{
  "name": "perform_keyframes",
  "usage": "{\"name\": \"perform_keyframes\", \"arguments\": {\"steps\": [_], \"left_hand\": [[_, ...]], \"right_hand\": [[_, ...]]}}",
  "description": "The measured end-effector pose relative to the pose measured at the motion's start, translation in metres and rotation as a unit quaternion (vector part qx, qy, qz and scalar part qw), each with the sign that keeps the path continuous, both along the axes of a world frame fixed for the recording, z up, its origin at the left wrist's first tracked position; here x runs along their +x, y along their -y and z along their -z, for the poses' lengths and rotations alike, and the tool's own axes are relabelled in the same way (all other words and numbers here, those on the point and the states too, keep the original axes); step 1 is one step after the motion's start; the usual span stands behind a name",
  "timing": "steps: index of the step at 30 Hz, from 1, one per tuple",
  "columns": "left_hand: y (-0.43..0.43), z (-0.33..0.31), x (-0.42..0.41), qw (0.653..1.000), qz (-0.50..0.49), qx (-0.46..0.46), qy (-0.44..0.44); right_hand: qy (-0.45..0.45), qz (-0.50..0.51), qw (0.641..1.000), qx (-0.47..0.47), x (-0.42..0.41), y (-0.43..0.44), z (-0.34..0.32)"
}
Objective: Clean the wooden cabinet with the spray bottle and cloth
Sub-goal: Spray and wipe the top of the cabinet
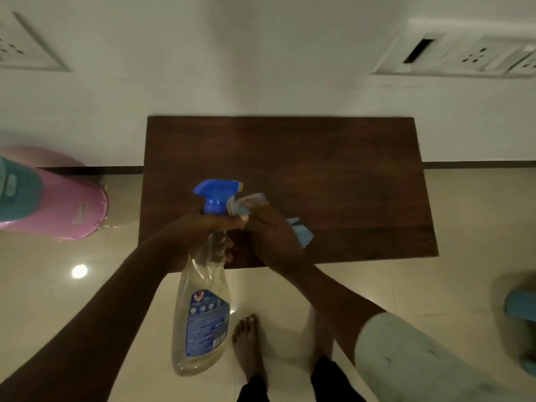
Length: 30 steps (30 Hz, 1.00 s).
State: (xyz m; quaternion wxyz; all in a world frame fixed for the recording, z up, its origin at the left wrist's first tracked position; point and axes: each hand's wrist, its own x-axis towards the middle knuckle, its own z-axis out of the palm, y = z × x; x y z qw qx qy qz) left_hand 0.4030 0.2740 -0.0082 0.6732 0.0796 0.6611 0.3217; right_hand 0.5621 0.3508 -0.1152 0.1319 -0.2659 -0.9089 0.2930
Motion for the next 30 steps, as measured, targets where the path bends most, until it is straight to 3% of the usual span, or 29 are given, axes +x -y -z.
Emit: {"name": "perform_keyframes", "arguments": {"steps": [3,5,9,10,13,15,17,19,23,25,30], "left_hand": [[0.013,0.005,0.011,1.0,0.009,-0.008,-0.002],[0.024,0.007,0.02,1.0,0.017,-0.007,0.0],[0.044,0.012,0.041,1.0,0.02,0.017,0.011],[0.047,0.014,0.047,0.999,0.018,0.023,0.014],[0.054,0.018,0.069,0.999,0.027,0.031,0.001],[0.063,0.019,0.09,0.999,0.029,0.042,-0.015],[0.077,0.025,0.105,0.998,0.029,0.052,-0.031],[0.09,0.031,0.124,0.996,0.03,0.071,-0.044],[0.111,0.049,0.149,0.994,-0.001,0.094,-0.054],[0.118,0.059,0.158,0.993,-0.006,0.101,-0.056],[0.142,0.095,0.171,0.985,-0.019,0.105,-0.132]], "right_hand": [[0.051,0.154,0.983,0.086,0.093,-0.027,0.021],[0.084,0.3,0.945,0.096,0.156,-0.047,0.023],[0.004,0.508,0.859,0.058,0.152,-0.042,0.023],[-0.022,0.506,0.861,0.053,0.136,-0.034,0.025],[-0.042,0.334,0.936,0.107,0.092,0.015,0.032],[-0.073,0.235,0.967,0.059,0.079,0.043,0.026],[-0.142,0.246,0.958,-0.034,0.076,0.049,0.01],[-0.188,0.328,0.921,-0.09,0.095,0.046,-0.006],[-0.207,0.448,0.87,0.016,0.155,0.038,0.001],[-0.199,0.498,0.844,0.017,0.173,0.057,0.017],[-0.253,0.633,0.7,-0.212,0.157,0.135,0.047]]}}
